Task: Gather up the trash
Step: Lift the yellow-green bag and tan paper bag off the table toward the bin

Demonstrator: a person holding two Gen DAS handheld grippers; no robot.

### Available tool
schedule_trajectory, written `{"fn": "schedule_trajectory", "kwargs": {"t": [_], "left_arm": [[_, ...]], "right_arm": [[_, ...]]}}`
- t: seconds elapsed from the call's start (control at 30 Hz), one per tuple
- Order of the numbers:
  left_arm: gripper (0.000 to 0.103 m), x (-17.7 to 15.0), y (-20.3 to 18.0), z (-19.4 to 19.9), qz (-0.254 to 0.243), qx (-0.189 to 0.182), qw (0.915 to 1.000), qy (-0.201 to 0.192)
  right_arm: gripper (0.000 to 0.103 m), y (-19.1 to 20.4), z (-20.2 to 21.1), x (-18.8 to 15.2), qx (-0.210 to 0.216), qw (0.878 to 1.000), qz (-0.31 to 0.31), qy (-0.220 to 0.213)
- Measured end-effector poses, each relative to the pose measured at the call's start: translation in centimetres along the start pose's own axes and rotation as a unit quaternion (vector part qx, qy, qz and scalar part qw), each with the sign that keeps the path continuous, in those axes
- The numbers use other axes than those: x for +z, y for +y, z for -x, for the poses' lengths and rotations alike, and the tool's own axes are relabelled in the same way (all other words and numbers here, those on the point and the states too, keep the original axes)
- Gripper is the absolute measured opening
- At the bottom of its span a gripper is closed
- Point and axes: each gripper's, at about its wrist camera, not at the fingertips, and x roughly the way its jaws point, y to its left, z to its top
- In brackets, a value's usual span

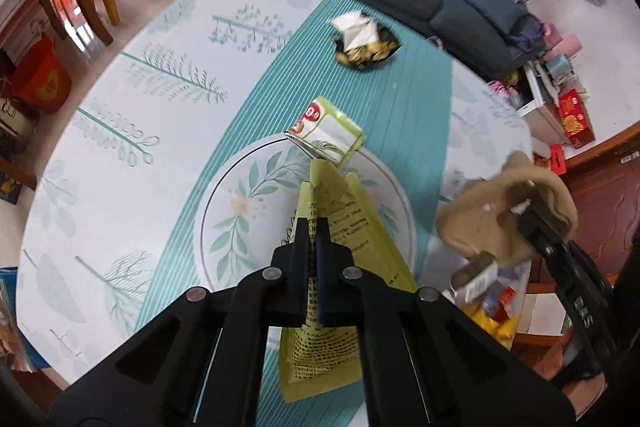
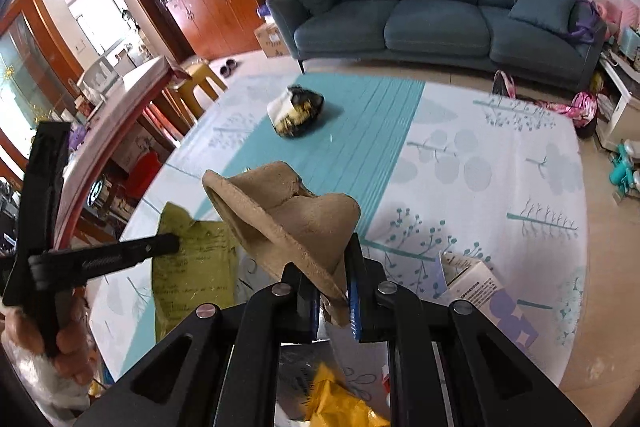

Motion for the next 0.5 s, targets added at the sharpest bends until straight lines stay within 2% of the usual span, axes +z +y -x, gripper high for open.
{"fn": "schedule_trajectory", "kwargs": {"t": [0.17,0.4,0.5], "left_arm": [[0.0,-1.4,0.4,5.0,-0.018,-0.008,0.9992,-0.035],[0.0,-3.6,0.3,11.6,-0.059,-0.001,0.9944,-0.088],[0.0,-4.5,0.5,14.1,-0.069,-0.006,0.9927,-0.099]], "right_arm": [[0.011,1.4,3.0,-0.1,0.001,1.0,-0.005,-0.028],[0.011,3.6,7.7,-0.8,-0.001,0.997,-0.019,-0.077],[0.011,4.4,9.2,-1.1,-0.003,0.996,-0.026,-0.085]]}}
